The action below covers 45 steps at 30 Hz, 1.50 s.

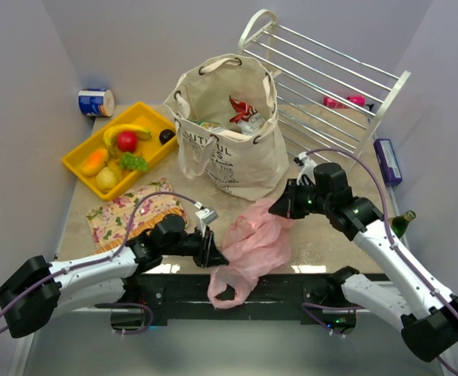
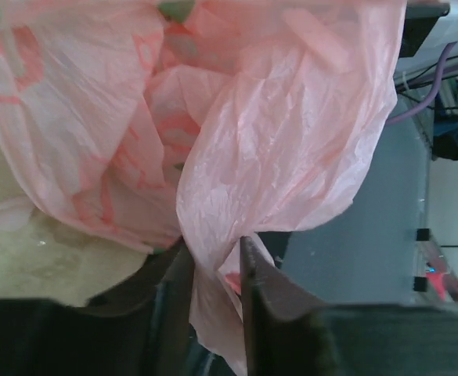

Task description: Place the mixed food into the grocery bags and tie them

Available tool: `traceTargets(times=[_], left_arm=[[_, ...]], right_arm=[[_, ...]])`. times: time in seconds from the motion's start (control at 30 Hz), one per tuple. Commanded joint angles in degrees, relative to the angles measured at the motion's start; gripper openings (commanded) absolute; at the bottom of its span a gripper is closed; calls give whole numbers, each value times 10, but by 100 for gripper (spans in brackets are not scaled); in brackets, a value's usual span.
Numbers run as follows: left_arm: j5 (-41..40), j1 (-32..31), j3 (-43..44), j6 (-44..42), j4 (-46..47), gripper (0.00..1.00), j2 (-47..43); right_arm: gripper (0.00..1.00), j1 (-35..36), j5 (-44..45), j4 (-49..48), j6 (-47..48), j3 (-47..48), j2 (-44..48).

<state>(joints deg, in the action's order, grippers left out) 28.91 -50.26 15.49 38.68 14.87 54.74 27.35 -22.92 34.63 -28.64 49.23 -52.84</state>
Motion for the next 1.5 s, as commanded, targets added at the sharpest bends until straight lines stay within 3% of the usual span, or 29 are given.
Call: traceTargets(times=[0.0, 0.07, 0.33, 0.6, 0.67, 0.73, 0.87, 1.1, 1.33, 1.4, 1.47], left_arm=[[-14, -31, 38, -9, 17, 7, 15], [-34, -33, 62, -16, -15, 0, 19], [-106, -34, 164, -76, -190, 0, 5], [-124, -35, 144, -59, -158, 0, 57], [-136, -39, 155, -44, -127, 0, 91], [-164, -44, 167, -34, -112, 0, 119], [-219, -45, 192, -36, -98, 0, 157], [-240, -45, 196, -12, -57, 0, 191], [-236, -46, 195, 14, -28, 0, 194], [-231, -47, 193, 16, -24, 0, 192], [-219, -48, 194, 4, -7, 0, 195]], right_arm=[[0, 1, 101, -100, -79, -12, 11], [0, 1, 137, -140, -106, -23, 7], [0, 0, 277, -270, -156, -26, -76], [0, 0, 254, -374, -177, 26, -188], [21, 0, 243, -366, -162, 45, -203], [53, 0, 245, -348, -137, 53, -198], [78, 0, 257, -278, -92, 49, -143], [82, 3, 239, -185, -63, 10, -49], [93, 6, 346, -44, -26, 5, 64], [93, 6, 327, -23, -26, 14, 77], [86, 5, 286, -25, -29, 10, 80]])
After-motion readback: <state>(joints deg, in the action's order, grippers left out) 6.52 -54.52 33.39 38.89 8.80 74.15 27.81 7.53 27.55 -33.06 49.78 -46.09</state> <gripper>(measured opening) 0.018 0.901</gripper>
